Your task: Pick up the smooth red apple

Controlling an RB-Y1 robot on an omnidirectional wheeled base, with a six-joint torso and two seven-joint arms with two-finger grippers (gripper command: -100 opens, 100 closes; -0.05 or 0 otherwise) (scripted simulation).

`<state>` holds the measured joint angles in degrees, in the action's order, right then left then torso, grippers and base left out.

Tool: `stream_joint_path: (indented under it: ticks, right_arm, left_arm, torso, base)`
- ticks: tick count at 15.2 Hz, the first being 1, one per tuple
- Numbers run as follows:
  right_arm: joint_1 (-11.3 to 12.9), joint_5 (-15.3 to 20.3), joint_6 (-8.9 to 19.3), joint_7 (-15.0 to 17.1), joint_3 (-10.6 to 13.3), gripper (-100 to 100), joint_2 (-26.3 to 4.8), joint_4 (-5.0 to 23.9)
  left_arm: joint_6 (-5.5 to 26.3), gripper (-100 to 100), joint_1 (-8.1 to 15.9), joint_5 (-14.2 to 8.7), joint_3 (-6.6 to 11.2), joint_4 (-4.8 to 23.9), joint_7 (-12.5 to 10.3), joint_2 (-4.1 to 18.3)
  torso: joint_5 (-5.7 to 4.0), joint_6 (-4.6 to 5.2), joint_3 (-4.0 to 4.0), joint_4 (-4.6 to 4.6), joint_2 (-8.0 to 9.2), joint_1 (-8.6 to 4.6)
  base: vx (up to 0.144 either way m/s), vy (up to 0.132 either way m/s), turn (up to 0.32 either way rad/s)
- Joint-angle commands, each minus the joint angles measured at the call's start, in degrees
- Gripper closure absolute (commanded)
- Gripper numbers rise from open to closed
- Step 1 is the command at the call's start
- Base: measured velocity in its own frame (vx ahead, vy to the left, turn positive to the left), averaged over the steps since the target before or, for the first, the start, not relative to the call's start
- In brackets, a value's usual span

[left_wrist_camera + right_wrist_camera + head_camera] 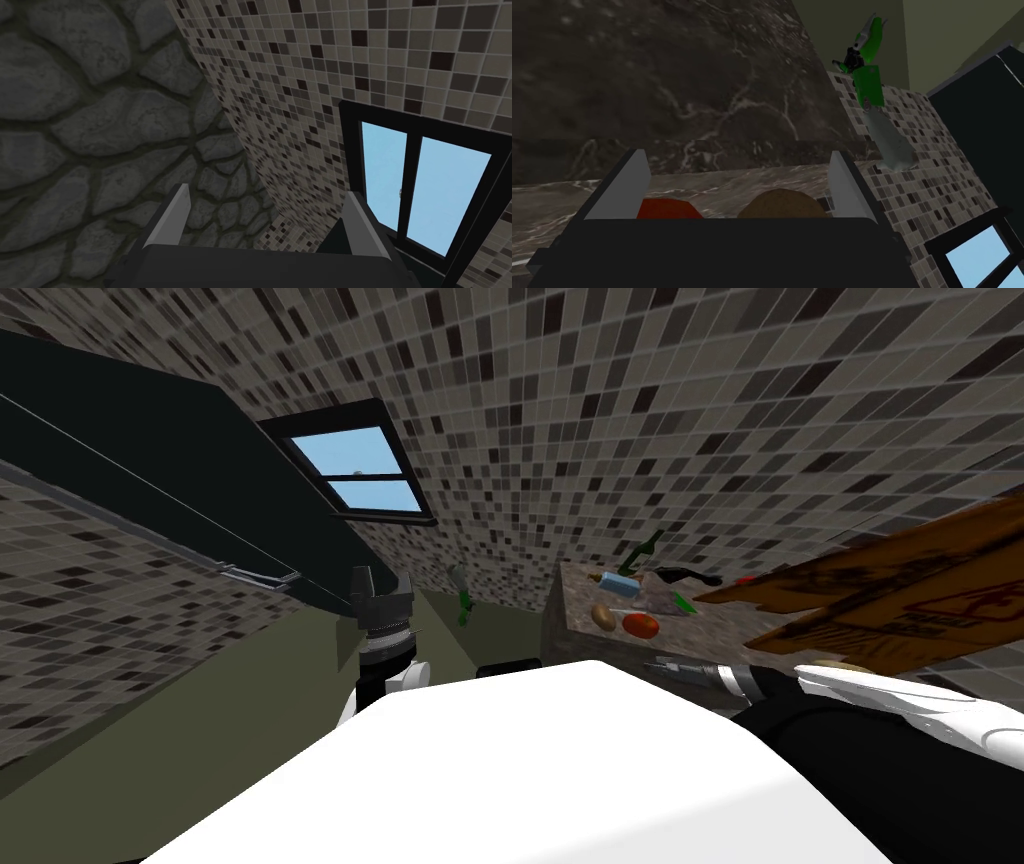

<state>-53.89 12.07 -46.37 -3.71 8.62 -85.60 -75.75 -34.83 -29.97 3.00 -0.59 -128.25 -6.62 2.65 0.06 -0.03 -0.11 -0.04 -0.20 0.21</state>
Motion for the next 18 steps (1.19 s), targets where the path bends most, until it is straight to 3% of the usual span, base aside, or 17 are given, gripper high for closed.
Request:
stream_joint_path:
  ticks: [1,11,13,16,18]
  right_arm:
    - [-0.2,1.1,-1.5,-0.4,1.2,-100,-2.9,2.9]
    - [-3.8,3.5,-5.7,-2.4,2.8,-100,-16.2,12.2]
    - [-4.4,3.9,-6.4,-2.7,3.1,-100,-18.2,13.6]
    - [-4.4,3.9,-6.4,-2.7,3.1,-100,-18.2,13.6]
    - [-5.3,4.5,-7.6,-3.2,3.5,-100,-21.4,15.8]
  left_arm:
    - [0.0,0,0.0,0.0,0.0,0.0,0.0,0.0]
    - [0.0,0,0.0,0.0,0.0,0.0,0.0,0.0]
    - [0.0,0,0.0,0.0,0.0,0.0,0.0,0.0]
    - [0.0,0,0.0,0.0,0.0,0.0,0.0,0.0]
    - [0.0,0,0.0,0.0,0.0,0.0,0.0,0.0]
  torso:
    - [0.0,0.0,0.0,0.0,0.0,0.0]
    - [0.01,0.0,-0.04,-0.02,-0.07,0.05]
    - [0.01,0.0,-0.06,-0.02,-0.09,0.04]
    - [-0.01,0.03,0.0,0.0,0.0,0.0]
    - [-0.02,0.02,0.06,0.03,0.11,-0.04]
  base:
    - [0.068,0.047,0.09]
    - [0.062,0.049,0.069]
    - [0.065,0.042,0.066]
    - [0.034,0.027,0.024]
    - [0.034,0.03,0.06]
